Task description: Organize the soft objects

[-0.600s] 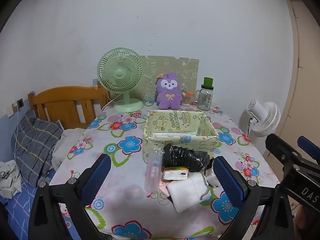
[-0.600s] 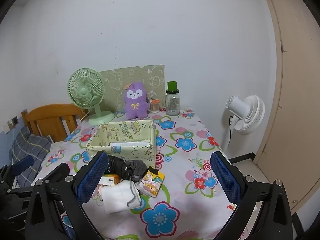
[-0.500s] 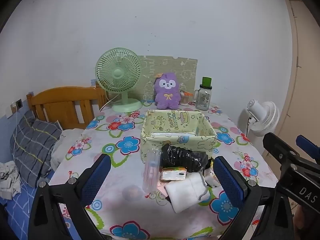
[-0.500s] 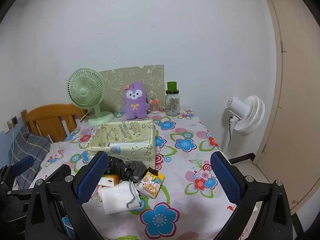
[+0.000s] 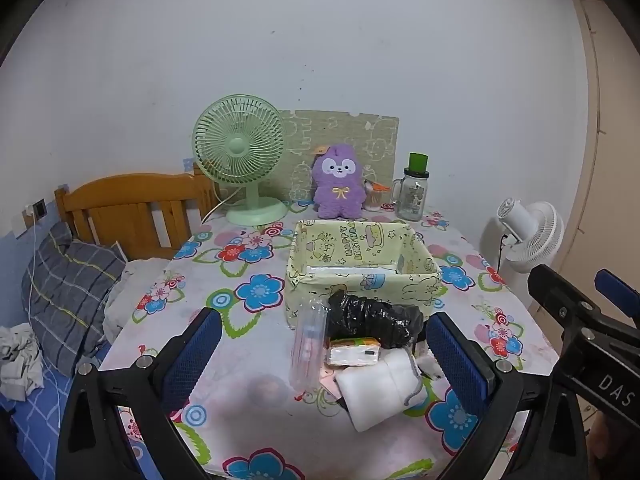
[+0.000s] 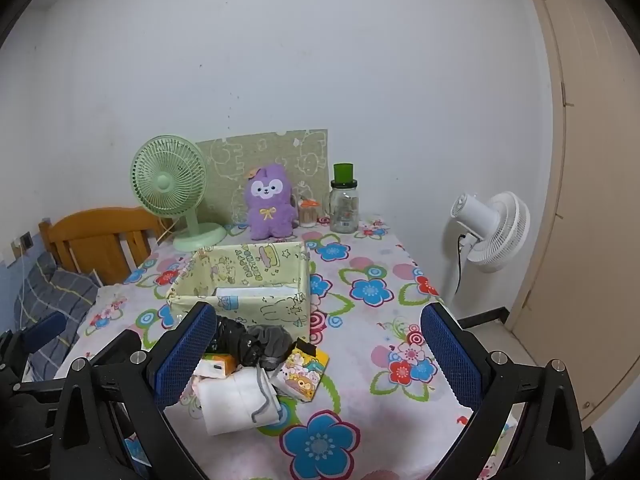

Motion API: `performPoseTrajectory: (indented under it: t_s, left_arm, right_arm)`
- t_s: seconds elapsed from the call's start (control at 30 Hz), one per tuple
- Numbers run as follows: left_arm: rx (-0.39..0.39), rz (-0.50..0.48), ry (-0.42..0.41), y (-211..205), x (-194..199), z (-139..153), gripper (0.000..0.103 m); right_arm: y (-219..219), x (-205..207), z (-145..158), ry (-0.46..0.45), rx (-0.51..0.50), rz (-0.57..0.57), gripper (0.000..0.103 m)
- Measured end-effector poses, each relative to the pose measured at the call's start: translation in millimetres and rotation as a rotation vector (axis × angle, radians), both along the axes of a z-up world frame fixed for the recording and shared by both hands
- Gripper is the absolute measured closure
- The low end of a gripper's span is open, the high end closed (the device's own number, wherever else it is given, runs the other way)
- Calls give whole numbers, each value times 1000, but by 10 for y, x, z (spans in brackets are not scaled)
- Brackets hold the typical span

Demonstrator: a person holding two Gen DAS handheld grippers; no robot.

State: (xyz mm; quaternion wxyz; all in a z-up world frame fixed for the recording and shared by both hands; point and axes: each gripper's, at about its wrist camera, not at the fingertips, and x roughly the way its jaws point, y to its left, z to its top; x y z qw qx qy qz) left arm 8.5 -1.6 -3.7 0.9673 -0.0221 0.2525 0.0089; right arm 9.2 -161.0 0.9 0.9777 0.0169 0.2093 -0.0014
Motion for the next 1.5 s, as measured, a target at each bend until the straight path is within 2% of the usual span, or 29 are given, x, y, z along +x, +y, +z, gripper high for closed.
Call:
performPoseTrajectory:
  t_s: [1.5]
  left_arm:
    - [-6, 0, -12, 58, 22, 28, 0]
  right_arm:
    - [9, -10, -1, -6, -4, -13, 0]
